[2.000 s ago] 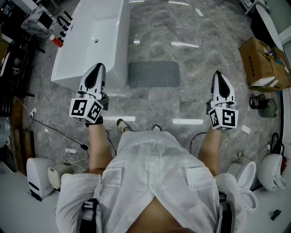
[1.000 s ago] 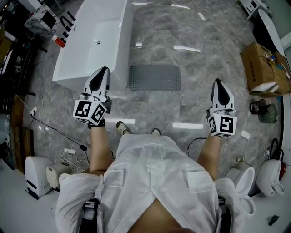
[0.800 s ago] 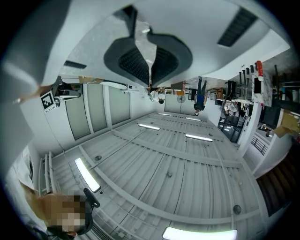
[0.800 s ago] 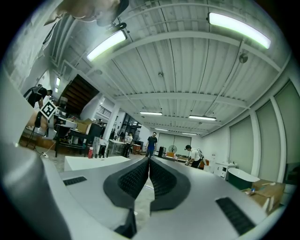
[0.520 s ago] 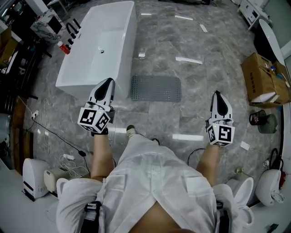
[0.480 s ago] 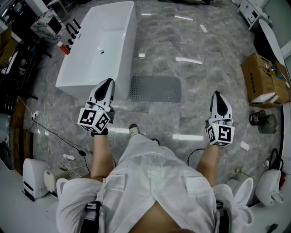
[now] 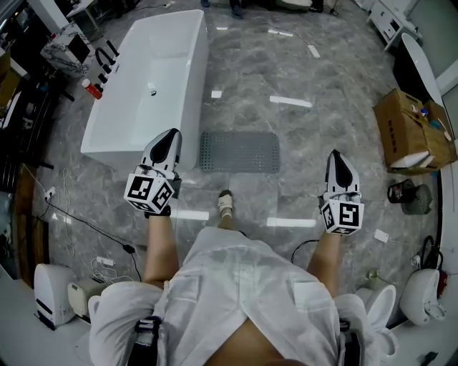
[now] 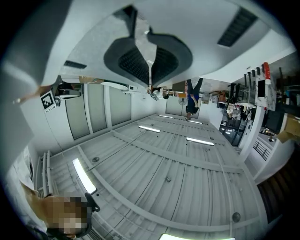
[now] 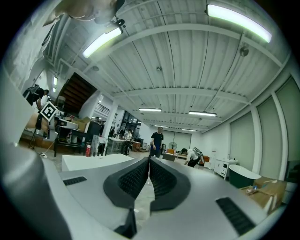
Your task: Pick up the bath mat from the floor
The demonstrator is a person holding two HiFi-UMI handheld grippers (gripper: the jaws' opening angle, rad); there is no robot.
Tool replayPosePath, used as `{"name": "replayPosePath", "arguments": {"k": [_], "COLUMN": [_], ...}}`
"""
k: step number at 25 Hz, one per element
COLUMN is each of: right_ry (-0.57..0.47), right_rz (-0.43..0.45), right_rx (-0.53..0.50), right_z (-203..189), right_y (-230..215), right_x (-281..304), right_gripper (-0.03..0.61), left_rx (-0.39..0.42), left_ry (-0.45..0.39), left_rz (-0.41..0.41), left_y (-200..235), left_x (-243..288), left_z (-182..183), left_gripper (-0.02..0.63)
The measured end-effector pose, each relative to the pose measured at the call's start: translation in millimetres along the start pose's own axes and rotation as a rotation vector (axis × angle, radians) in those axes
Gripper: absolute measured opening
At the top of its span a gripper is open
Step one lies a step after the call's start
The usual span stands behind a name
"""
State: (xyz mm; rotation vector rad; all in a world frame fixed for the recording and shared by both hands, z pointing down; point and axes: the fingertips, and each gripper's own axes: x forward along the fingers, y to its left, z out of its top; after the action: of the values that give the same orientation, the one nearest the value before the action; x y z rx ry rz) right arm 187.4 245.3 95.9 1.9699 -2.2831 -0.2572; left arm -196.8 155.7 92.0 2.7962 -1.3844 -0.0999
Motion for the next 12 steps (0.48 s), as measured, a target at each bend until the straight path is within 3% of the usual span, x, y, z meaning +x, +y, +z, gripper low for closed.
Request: {"name": "replayPosePath", "arguments": {"k": [12], "right_ry": [0.020], "right_rz": [0.000], "right_rx": [-0.021], "right_z": [3], "right_y": [-16], "right_x": [125], "right_gripper": [0.028], "left_rx": [-0.023], "left_ry": [-0.008], "left_rz": [-0.002], "left_y": [85], "left_x": [96], "left_z": [0], "left_gripper": [0.023]}}
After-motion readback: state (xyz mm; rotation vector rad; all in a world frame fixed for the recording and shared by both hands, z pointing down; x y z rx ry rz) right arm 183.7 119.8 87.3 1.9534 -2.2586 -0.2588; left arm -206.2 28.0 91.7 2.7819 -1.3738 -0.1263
